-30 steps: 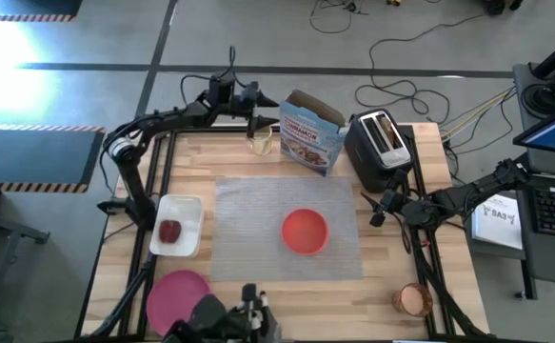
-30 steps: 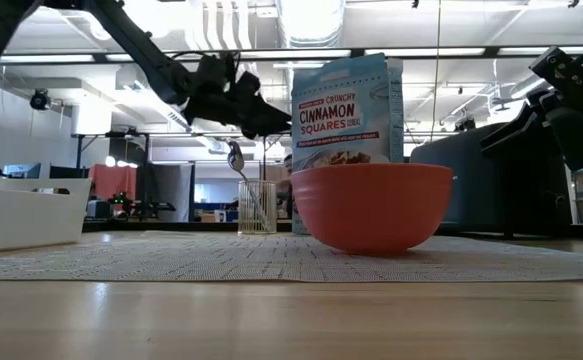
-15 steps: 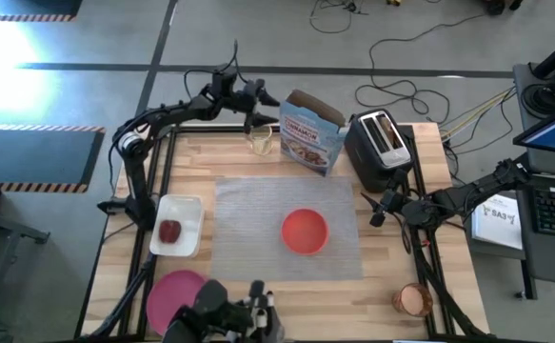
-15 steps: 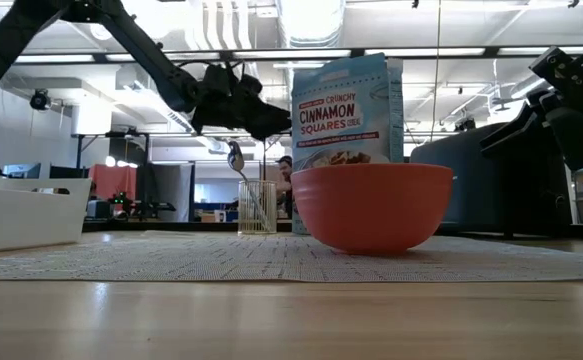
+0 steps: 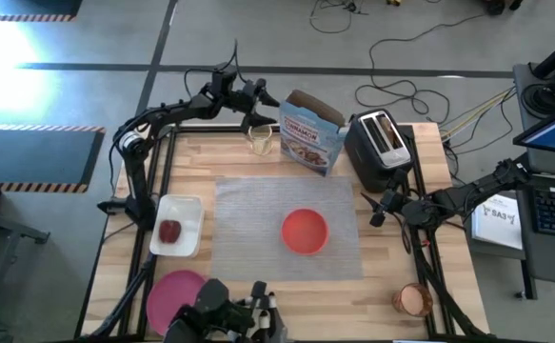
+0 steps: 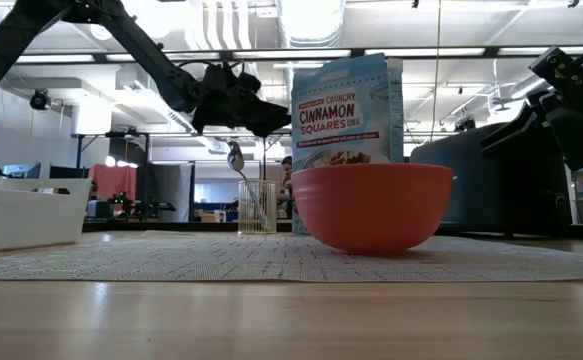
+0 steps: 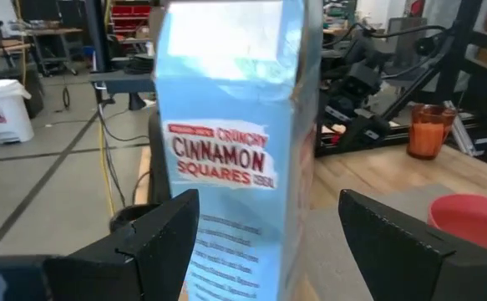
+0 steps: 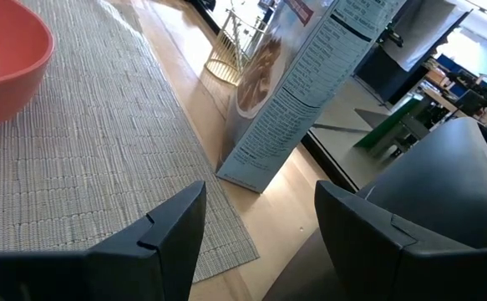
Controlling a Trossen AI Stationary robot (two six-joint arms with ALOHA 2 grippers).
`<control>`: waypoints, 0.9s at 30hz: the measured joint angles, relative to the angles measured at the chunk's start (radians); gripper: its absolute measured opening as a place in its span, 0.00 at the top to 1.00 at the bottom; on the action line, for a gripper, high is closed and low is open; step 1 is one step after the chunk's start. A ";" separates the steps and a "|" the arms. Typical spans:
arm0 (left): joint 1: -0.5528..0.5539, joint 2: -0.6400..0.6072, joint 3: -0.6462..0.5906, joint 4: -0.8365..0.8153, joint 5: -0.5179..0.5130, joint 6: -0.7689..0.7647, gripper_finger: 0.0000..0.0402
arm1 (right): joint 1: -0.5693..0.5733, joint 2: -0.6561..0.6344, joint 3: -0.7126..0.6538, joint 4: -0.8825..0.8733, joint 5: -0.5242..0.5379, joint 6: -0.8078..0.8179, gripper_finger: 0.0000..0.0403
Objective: Arrange a breakfast setting
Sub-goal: Move the blue cereal to the top left of the table
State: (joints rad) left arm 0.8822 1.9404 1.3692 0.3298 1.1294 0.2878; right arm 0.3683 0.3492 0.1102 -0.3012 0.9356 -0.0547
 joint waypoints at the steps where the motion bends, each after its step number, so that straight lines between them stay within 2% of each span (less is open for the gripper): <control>1: 0.000 0.000 0.005 -0.001 -0.003 0.001 0.33 | 0.000 0.000 0.000 0.000 0.000 0.000 0.47; 6: -0.013 0.010 0.025 0.001 0.008 0.009 0.33 | 0.000 0.000 0.000 0.000 0.000 0.000 0.47; 9: -0.023 0.056 0.061 -0.001 0.024 -0.005 0.33 | 0.000 0.000 0.000 0.000 0.000 0.000 0.47; 19: -0.031 0.225 0.273 -0.005 0.181 -0.183 0.33 | 0.000 0.000 0.000 0.000 0.000 0.000 0.47; 27: -0.038 0.236 0.289 -0.013 0.230 -0.250 0.43 | 0.000 0.000 0.000 0.000 0.000 0.000 0.47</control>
State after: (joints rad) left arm 0.8440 2.1761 1.6581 0.3172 1.3596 0.0380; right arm 0.3681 0.3492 0.1104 -0.3016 0.9356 -0.0550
